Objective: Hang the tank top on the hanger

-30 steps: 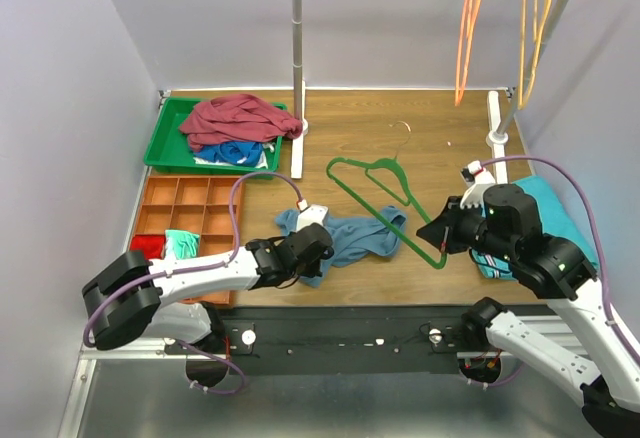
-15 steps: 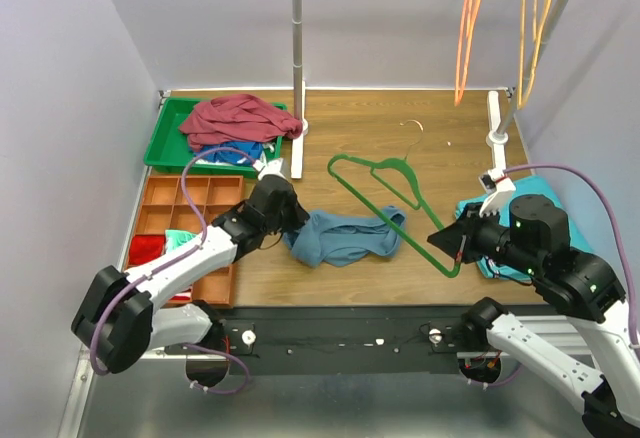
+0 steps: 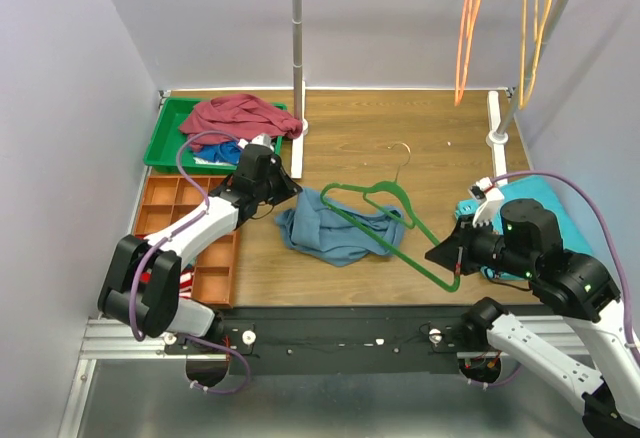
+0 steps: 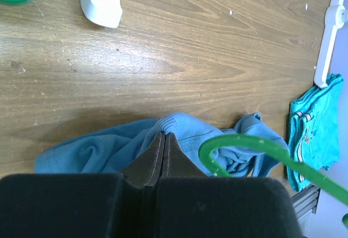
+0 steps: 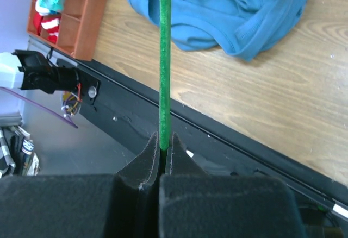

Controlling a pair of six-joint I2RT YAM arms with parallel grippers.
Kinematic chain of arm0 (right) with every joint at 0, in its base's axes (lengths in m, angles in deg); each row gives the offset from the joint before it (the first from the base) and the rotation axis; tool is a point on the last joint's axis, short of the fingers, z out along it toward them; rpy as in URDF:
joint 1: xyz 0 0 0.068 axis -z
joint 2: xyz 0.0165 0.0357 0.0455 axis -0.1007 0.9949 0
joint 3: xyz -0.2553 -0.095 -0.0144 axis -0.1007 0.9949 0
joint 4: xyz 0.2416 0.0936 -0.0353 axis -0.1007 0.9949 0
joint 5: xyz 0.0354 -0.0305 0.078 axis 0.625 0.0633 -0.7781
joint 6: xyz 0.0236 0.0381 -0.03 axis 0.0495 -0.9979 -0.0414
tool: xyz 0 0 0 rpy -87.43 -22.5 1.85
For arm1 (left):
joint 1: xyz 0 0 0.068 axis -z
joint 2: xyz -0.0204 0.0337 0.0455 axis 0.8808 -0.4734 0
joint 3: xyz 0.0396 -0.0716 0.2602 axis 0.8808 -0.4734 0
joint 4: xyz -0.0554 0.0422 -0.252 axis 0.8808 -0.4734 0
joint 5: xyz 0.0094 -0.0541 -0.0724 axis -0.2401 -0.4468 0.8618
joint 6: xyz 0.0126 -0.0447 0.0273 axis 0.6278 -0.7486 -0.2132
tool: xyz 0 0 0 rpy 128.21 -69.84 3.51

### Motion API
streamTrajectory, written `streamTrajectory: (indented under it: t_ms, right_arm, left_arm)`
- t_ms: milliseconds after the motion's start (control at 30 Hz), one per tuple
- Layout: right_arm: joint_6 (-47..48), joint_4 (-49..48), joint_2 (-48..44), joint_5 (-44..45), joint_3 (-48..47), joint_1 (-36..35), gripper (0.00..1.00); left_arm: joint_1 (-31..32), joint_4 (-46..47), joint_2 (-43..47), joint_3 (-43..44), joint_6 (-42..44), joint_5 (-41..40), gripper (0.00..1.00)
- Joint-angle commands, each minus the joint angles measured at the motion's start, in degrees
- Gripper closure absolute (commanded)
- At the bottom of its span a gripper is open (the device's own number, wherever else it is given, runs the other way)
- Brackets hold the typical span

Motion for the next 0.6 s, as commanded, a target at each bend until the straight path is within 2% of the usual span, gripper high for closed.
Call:
streamTrajectory:
  t_ms: [0,267,400,567]
  right_arm:
    - [0.2,3.7,-0.1,-1.1,-0.7,0.1,0.99]
    - [0.8,5.4,-0.3,-4.1,2.0,0.1,0.99]
    - [-0.2,1.2,-1.6,-10.3,5.3,0.1,0.99]
    - [-0.9,0.0,-2.0,-10.4,6.6,0.1,0.99]
  left_arm:
    - [-1.3,2.1,-1.8,2.2,-0.4,3.4,1.0]
    - [-1.5,2.4,-1.6,2.4,-0.7,3.4,1.0]
    - [-1.6,2.3,-1.4,2.6,-0.7,3.4,1.0]
    - [-1.7,2.0,-0.7,2.8,-0.7,3.2,1.0]
